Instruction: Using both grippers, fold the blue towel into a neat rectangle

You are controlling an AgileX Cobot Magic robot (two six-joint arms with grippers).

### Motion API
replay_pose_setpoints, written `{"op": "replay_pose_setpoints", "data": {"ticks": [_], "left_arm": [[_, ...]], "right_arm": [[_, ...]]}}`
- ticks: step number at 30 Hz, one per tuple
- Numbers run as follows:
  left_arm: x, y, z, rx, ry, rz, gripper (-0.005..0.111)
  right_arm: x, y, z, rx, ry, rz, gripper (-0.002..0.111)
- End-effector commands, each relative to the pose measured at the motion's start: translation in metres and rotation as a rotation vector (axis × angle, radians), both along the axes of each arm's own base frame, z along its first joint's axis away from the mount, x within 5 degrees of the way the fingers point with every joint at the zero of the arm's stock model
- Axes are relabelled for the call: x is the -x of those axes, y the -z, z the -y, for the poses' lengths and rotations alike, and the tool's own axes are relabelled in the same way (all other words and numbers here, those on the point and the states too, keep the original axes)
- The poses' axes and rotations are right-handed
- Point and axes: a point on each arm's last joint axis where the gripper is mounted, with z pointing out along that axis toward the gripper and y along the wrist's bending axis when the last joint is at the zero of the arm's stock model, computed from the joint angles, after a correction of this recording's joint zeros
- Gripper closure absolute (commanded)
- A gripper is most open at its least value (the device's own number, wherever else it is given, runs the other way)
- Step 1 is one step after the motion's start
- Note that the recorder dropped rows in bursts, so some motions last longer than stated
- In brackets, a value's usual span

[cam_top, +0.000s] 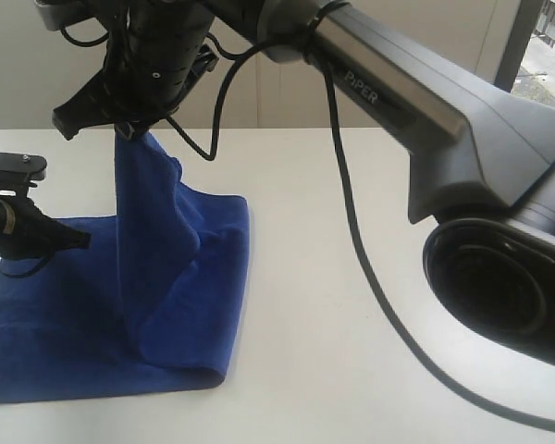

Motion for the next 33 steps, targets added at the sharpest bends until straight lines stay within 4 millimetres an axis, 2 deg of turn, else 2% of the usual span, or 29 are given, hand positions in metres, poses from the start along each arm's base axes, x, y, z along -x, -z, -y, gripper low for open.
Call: {"op": "replay_pose_setpoints", "data": {"ticks": [1,8,17,20,24,28,33], "left_arm": [[-0.003,0.003,-0.005,-0.059,0.001,-0.030,0.107],[-0.005,0.012,-0.020,-0.072,-0.039,-0.059,0.107],[-0.007,0.006,-0.017,-0.025,-0.029,-0.010,0.107],[-0.007,-0.011,-0.017,-0.016,-0.036,0.033,0.107],[-0.003,-0.050,-0.018,-0.017,-0.039,0.134,0.107],[0.011,-0.091,-0.027,-0.068,-0.103,0.186,0.107],[0.035,-0.118,-0.045,-0.205,-0.239,0.118,0.107]], "right_arm": [[0.000,-0.002,0.002,0.005,-0.014,0.012,0.108],[0.000,-0.002,0.002,0.006,-0.018,0.014,0.108],[0.000,-0.002,0.002,0.007,-0.019,0.014,0.108],[0.000,-0.002,0.002,0.005,-0.022,0.013,0.108],[0.000,0.001,-0.001,-0.002,-0.029,-0.001,0.108],[-0.002,0.023,-0.012,-0.035,-0.097,-0.072,0.108],[-0.010,0.043,-0.034,-0.118,-0.102,-0.017,0.108]]}}
